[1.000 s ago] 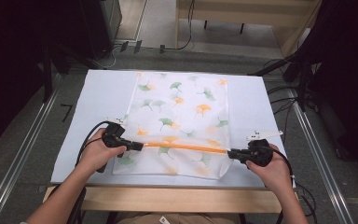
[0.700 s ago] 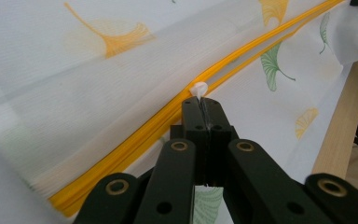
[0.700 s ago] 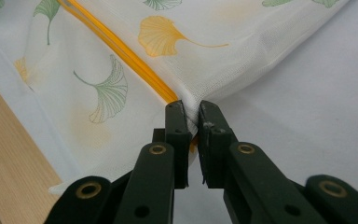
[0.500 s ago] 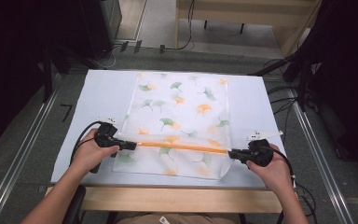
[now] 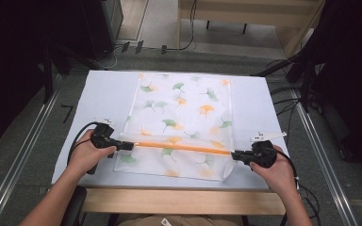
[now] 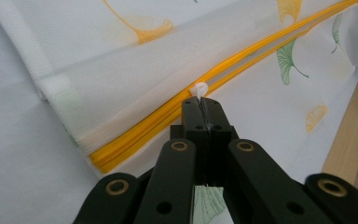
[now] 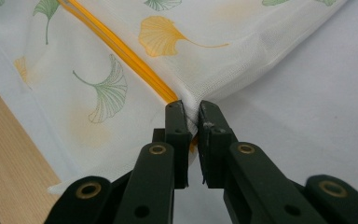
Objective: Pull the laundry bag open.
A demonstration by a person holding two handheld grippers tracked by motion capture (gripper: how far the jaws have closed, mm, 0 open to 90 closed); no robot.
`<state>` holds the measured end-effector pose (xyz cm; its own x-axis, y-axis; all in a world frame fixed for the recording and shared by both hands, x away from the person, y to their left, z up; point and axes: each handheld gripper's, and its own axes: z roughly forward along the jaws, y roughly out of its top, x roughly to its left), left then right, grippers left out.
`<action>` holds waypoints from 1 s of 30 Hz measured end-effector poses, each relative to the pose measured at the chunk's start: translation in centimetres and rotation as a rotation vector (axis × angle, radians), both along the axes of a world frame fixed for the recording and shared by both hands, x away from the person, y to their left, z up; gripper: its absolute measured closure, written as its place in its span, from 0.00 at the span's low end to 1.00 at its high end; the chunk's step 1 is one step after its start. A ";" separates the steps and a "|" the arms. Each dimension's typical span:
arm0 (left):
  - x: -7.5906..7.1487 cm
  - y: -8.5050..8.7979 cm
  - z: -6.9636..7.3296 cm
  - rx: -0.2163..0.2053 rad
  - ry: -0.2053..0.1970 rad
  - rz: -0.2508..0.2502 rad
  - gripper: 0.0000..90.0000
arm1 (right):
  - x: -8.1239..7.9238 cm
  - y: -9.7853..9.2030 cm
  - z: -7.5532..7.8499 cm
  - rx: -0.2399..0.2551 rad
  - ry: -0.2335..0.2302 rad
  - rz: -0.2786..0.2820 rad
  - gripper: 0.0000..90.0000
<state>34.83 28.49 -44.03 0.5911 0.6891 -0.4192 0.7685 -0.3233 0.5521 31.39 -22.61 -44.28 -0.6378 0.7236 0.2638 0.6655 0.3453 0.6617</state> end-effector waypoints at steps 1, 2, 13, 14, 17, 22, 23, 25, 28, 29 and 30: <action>0.0 0.1 0.0 -0.003 0.001 0.004 1.00 | 0.0 0.0 0.0 0.000 0.000 -0.001 0.94; 0.0 0.3 0.0 -0.004 0.003 0.007 1.00 | 0.0 0.0 0.0 0.001 0.000 -0.001 0.94; -0.2 1.4 0.0 -0.009 -0.005 0.040 1.00 | 0.1 0.0 -0.1 -0.001 0.008 0.001 0.94; -0.2 1.5 0.0 -0.009 -0.003 0.040 1.00 | 0.1 0.0 -0.1 -0.003 0.008 0.002 0.94; -0.2 1.5 0.0 -0.012 0.001 0.043 1.00 | 0.1 0.0 -0.1 -0.002 0.007 0.003 0.94; -0.1 1.6 0.0 -0.010 -0.003 0.046 1.00 | 0.1 0.0 -0.1 0.000 0.008 0.002 0.94; -0.2 1.7 0.0 -0.007 -0.003 0.049 1.00 | 0.1 0.0 -0.1 0.000 0.007 0.004 0.94; -0.2 1.8 0.0 -0.007 -0.002 0.050 1.00 | 0.1 0.0 -0.1 0.000 0.008 0.003 0.94; -0.3 2.1 0.0 -0.008 -0.001 0.059 1.00 | 0.1 -0.1 -0.1 0.000 0.009 0.000 0.94; -0.3 2.3 0.0 -0.003 0.000 0.057 1.00 | 0.1 -0.1 -0.1 0.000 0.008 0.001 0.94; -0.3 2.4 0.0 -0.002 -0.003 0.064 1.00 | 0.1 -0.1 -0.1 0.000 0.008 0.000 0.94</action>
<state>34.55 30.89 -43.99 0.5471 0.7247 -0.4189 0.7860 -0.2727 0.5548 31.52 -22.70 -44.37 -0.6358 0.7234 0.2693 0.6709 0.3453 0.6563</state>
